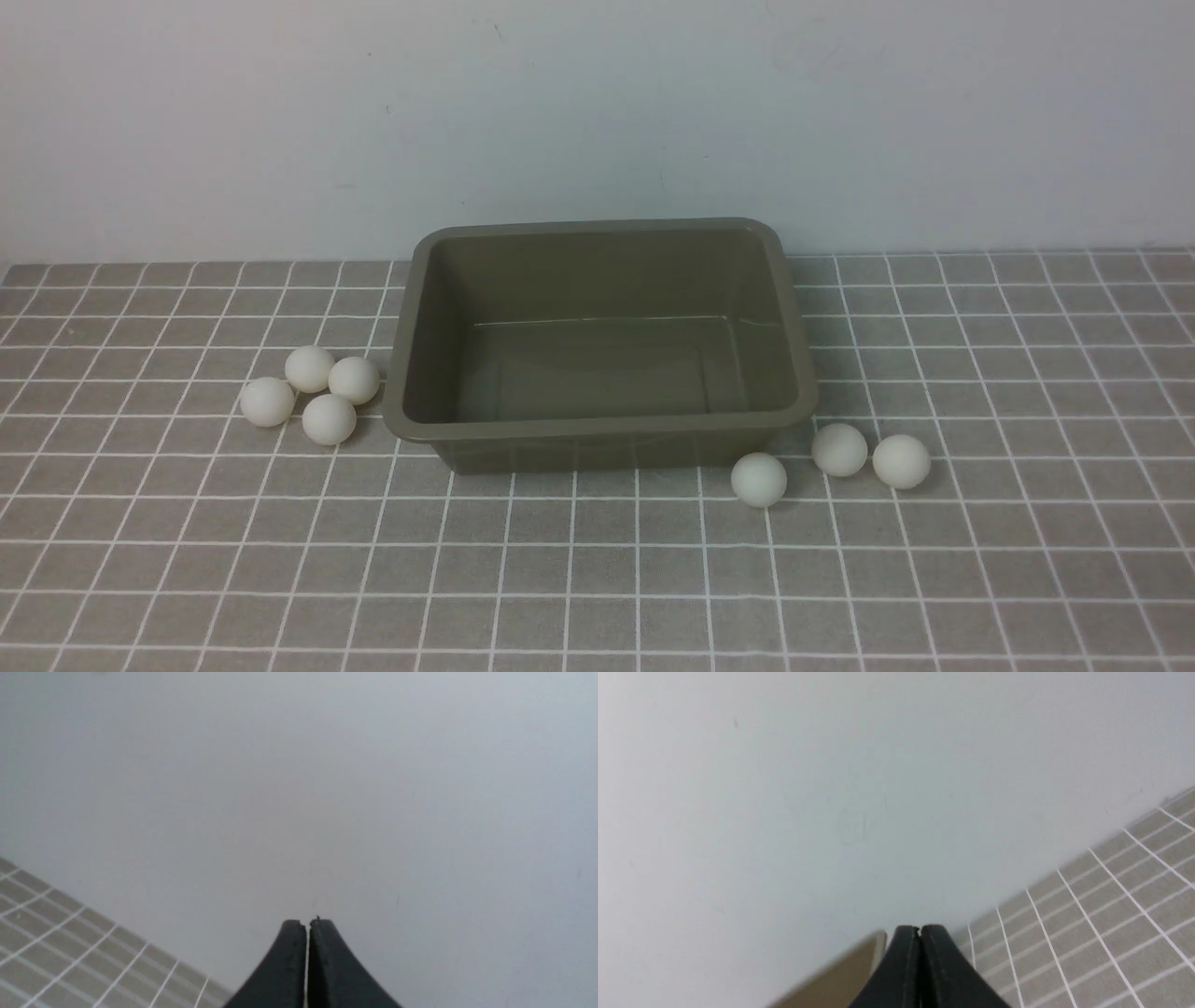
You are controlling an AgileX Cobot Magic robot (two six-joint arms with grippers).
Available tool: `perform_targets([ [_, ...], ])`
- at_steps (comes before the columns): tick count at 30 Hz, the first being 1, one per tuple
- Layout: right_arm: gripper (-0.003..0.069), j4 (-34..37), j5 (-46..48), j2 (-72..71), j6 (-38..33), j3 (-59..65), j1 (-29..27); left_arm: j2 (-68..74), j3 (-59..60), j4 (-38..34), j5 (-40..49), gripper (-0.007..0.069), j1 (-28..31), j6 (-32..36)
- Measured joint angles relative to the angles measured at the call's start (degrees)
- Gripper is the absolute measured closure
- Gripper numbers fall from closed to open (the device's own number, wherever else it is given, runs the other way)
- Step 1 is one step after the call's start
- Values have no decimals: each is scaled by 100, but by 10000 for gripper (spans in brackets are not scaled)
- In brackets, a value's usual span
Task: Put the table tennis balls into the box on the grey coffee tablecloth.
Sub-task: 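Reach for and grasp a ping pong ball on the table beside the basket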
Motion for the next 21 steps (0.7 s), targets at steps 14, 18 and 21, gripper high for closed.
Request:
perform_targets([
  [14, 669, -337, 1863, 967, -311, -2124, 135, 3341, -3468, 292, 3924, 629, 0, 1162],
  [18, 669, -772, 4090, 2317, -982, -3500, 135, 5103, -4273, 705, 5234, 629, 0, 1647],
  [21, 669, -872, 4921, 3048, -1494, -4075, 141, 6141, -4723, 1013, 5591, 629, 0, 1749],
])
